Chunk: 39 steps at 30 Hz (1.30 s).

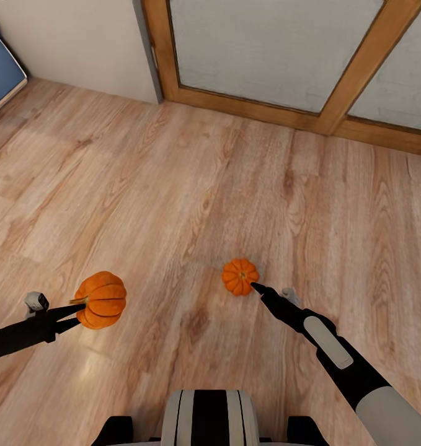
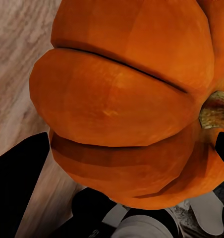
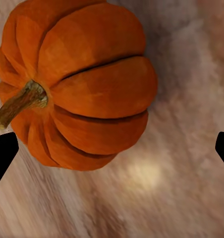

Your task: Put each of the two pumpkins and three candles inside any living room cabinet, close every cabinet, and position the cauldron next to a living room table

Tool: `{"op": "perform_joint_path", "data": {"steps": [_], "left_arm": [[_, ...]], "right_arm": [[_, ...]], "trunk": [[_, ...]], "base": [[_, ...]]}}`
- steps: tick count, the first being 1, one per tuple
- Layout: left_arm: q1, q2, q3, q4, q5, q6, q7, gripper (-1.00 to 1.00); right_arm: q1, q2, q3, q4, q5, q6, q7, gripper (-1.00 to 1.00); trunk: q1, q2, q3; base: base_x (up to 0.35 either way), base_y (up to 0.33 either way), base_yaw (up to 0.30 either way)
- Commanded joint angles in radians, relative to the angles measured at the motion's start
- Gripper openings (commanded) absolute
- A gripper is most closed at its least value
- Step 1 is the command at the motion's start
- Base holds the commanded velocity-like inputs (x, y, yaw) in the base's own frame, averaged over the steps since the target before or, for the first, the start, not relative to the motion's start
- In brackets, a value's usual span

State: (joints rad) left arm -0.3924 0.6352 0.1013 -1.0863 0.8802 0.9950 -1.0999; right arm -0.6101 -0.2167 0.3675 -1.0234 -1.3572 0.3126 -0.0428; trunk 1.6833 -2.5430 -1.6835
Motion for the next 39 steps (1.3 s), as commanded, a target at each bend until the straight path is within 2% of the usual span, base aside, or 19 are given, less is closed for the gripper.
{"op": "perform_joint_path", "data": {"steps": [1,26,35,39], "left_arm": [[0.0,0.0,0.0,0.0,0.002,0.004,-0.001,-1.0],[0.0,0.0,0.0,0.002,0.008,0.004,-0.001,-1.0],[0.0,0.0,0.0,0.001,0.008,0.004,-0.001,-1.0],[0.0,0.0,0.0,0.001,0.008,0.004,-0.001,-1.0]], "right_arm": [[0.0,-0.001,0.002,-0.001,-0.008,0.0,-0.005,1.0],[0.0,-0.001,0.002,0.0,-0.008,0.0,-0.005,1.0],[0.0,-0.002,0.002,-0.001,-0.009,0.0,-0.003,1.0],[0.0,-0.004,0.002,-0.001,-0.009,0.0,-0.003,1.0]], "trunk": [[0.0,0.0,-0.001],[0.0,0.0,-0.001],[0.003,-0.002,-0.028],[0.003,-0.002,-0.028]], "base": [[0.068,0.015,0.0],[0.038,0.014,0.0],[0.0,0.0,0.0],[0.0,0.0,0.0]]}}
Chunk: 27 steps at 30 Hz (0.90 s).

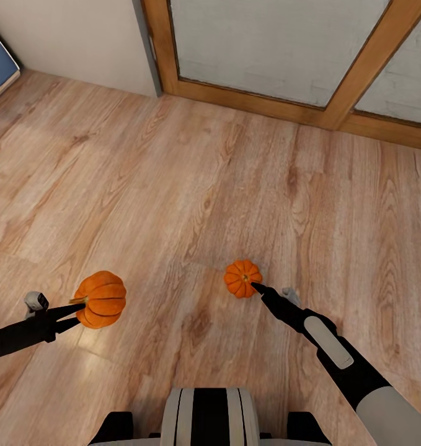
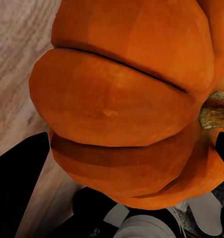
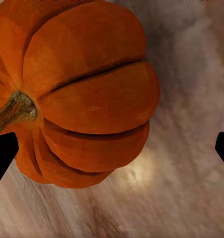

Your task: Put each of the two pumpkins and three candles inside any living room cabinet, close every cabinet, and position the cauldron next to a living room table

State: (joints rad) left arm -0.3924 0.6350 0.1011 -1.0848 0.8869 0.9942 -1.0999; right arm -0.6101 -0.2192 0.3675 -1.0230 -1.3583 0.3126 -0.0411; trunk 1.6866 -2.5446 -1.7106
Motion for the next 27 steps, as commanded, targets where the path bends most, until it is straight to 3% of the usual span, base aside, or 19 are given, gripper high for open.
{"op": "perform_joint_path", "data": {"steps": [1,7,27], "left_arm": [[0.0,0.0,0.0,0.0,0.001,0.005,-0.002,-1.0],[0.0,0.0,0.0,0.0,0.001,0.005,-0.002,-1.0],[0.0,0.0,0.002,0.002,-0.002,0.005,-0.002,-1.0]], "right_arm": [[0.0,-0.001,0.002,-0.001,-0.008,0.0,-0.004,1.0],[0.0,-0.002,0.002,-0.002,-0.008,0.0,-0.003,1.0],[0.0,0.0,0.002,-0.002,-0.008,0.001,-0.003,1.0]], "trunk": [[0.0,0.0,-0.004],[0.003,-0.002,-0.024],[0.003,-0.002,-0.024]], "base": [[0.0,0.0,0.0],[0.0,0.0,0.0],[0.035,0.01,0.0]]}}
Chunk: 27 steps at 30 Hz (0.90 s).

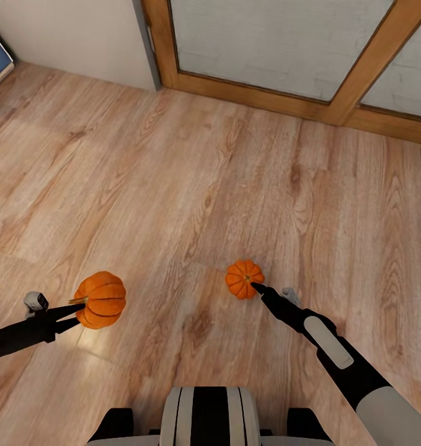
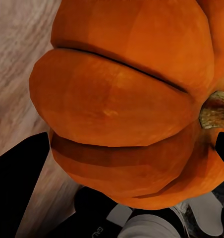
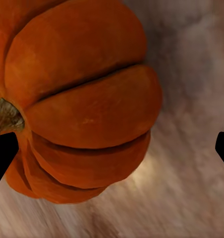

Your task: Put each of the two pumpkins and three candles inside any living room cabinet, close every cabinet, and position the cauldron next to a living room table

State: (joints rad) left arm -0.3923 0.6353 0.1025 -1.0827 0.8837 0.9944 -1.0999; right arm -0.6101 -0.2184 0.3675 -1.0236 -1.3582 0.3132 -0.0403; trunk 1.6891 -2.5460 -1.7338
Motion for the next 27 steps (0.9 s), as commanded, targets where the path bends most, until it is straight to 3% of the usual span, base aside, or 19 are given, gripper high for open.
{"op": "perform_joint_path", "data": {"steps": [1,27], "left_arm": [[0.0,0.0,0.0,-0.001,0.0,0.005,-0.002,-1.0],[0.0,0.0,-0.001,0.0,0.006,0.005,-0.002,-1.0]], "right_arm": [[0.0,-0.001,0.002,-0.001,-0.007,0.0,-0.004,1.0],[0.0,-0.003,0.002,-0.001,-0.009,0.001,-0.004,1.0]], "trunk": [[0.0,0.0,-0.001],[0.001,-0.001,-0.008]], "base": [[0.067,0.001,0.0],[0.043,0.005,0.0]]}}
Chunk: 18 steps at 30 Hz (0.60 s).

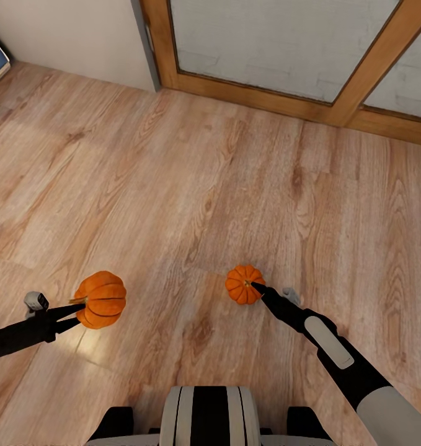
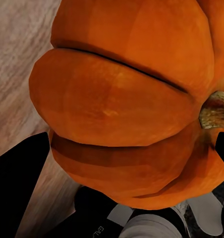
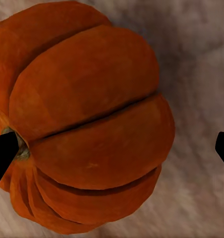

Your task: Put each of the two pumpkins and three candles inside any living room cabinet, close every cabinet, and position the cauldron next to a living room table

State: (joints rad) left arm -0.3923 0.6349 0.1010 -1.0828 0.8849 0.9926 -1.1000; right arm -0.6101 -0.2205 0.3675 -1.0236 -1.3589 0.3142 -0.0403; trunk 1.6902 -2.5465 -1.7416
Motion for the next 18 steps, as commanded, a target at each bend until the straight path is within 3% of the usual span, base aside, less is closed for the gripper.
{"op": "perform_joint_path", "data": {"steps": [1,6,18], "left_arm": [[0.0,0.0,0.0,0.0,0.005,0.006,-0.001,-1.0],[0.0,0.001,0.0,0.0,0.005,0.007,-0.002,-1.0],[0.0,0.001,0.002,0.0,0.005,0.007,-0.003,-1.0]], "right_arm": [[0.0,-0.001,0.002,-0.001,-0.008,0.0,-0.004,1.0],[0.0,-0.001,0.002,-0.001,-0.008,0.0,-0.004,1.0],[0.0,-0.002,0.002,-0.001,-0.008,0.0,-0.004,1.0]], "trunk": [[0.0,0.0,0.0],[0.002,-0.001,-0.016],[0.002,-0.001,-0.016]], "base": [[0.0,0.0,0.0],[0.0,0.0,0.0],[0.0,0.018,0.0]]}}
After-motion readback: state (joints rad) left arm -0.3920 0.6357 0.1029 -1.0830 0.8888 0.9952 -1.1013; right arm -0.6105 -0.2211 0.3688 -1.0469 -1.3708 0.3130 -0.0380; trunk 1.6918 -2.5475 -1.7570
